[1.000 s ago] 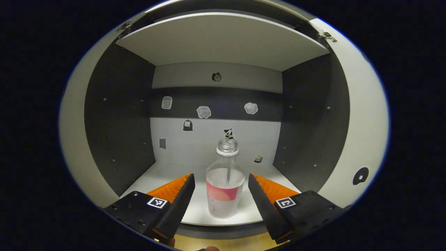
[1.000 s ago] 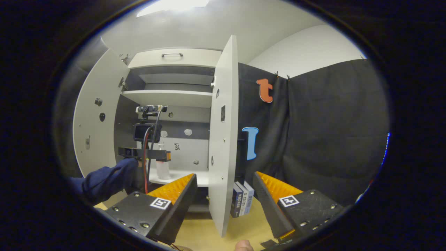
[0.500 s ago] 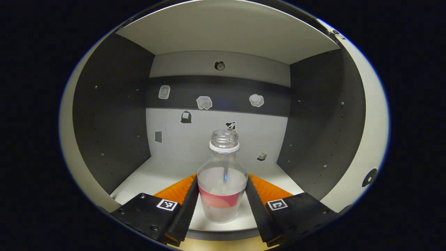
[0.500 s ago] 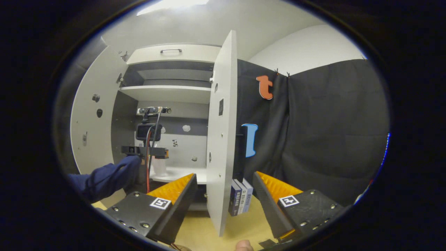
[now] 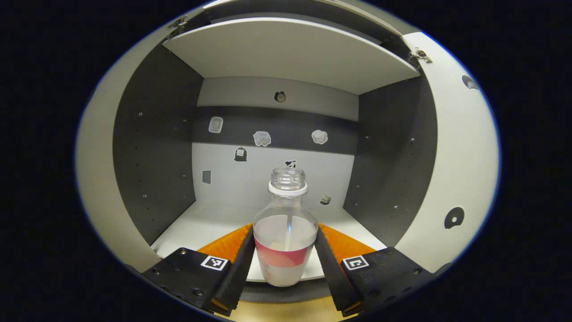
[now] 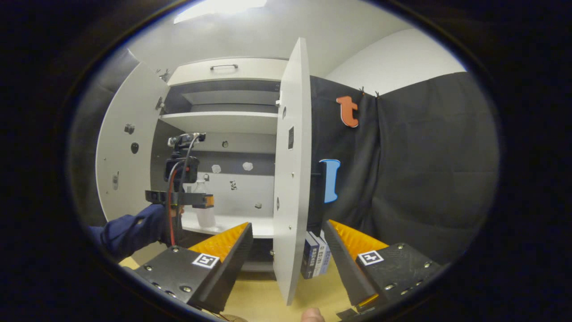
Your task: Grasp the bottle in the cabinet with the left hand and place it on the coaster, then close the right door with the right hand and the left door with the left hand.
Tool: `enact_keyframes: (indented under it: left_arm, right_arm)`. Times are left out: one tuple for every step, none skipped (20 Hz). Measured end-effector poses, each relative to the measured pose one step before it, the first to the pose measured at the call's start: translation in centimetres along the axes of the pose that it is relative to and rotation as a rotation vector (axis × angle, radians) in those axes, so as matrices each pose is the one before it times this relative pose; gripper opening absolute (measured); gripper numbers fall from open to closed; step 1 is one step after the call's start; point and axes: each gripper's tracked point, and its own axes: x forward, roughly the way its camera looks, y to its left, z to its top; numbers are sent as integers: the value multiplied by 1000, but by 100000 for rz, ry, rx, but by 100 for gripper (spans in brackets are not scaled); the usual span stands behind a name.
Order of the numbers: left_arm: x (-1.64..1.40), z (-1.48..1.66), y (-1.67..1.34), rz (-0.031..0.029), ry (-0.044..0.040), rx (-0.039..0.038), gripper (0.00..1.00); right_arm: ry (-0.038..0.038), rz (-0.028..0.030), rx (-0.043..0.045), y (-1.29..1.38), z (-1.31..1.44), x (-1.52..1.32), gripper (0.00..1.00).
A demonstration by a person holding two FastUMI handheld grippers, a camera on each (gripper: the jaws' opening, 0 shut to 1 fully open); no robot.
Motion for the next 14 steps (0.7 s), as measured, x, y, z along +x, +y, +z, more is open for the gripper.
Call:
enact_keyframes:
  left_arm:
    - [-957,86,-188,-1757,-759,-864,78]
    - [-948,92,-359,-2111,-632,-1053,78]
    - [-863,-35,-311,-2221,-609,-930,78]
    - [-841,-52,-303,-2384,-619,-669,78]
    - [-754,-304,-399,-2748,-209,-115,78]
    - [-850,-291,-377,-2344,32,540,78]
    - [-734,-456,-324,-2436,-84,1368,78]
    - [-629,-373,-301,-1955,-245,1720,78]
    - [-608,-725,-323,-2241,274,1361,78]
    - [-652,-748,-564,-2606,-2,591,78]
    - [-615,-869,-644,-2795,452,54,78]
    - [-604,-1042,-610,-2963,861,-530,78]
    - [-560,-1113,-586,-2922,841,-485,78]
    - [-591,-1068,-439,-2436,795,-130,78]
  right_arm:
    - [-517,1000,-147,62,41,66,97]
    - [-478,853,-163,80,102,4,97]
    - [-552,751,-271,22,138,43,97]
    - [-571,622,-396,-13,25,66,97]
    - [-442,532,-440,-46,-35,68,97]
    - [-530,389,-364,-61,118,22,97]
    - [-482,198,-212,-110,58,-18,97]
    - [-468,125,48,-80,128,16,97]
    - [-513,-44,221,-186,83,-16,97]
    - [-598,-207,223,-170,192,43,97]
    - [-458,-423,131,-225,54,-2,97]
    - [-479,-435,93,-250,118,107,97]
    - [-498,-360,-21,-196,136,30,97]
    - [-543,-308,-88,-175,134,-49,97]
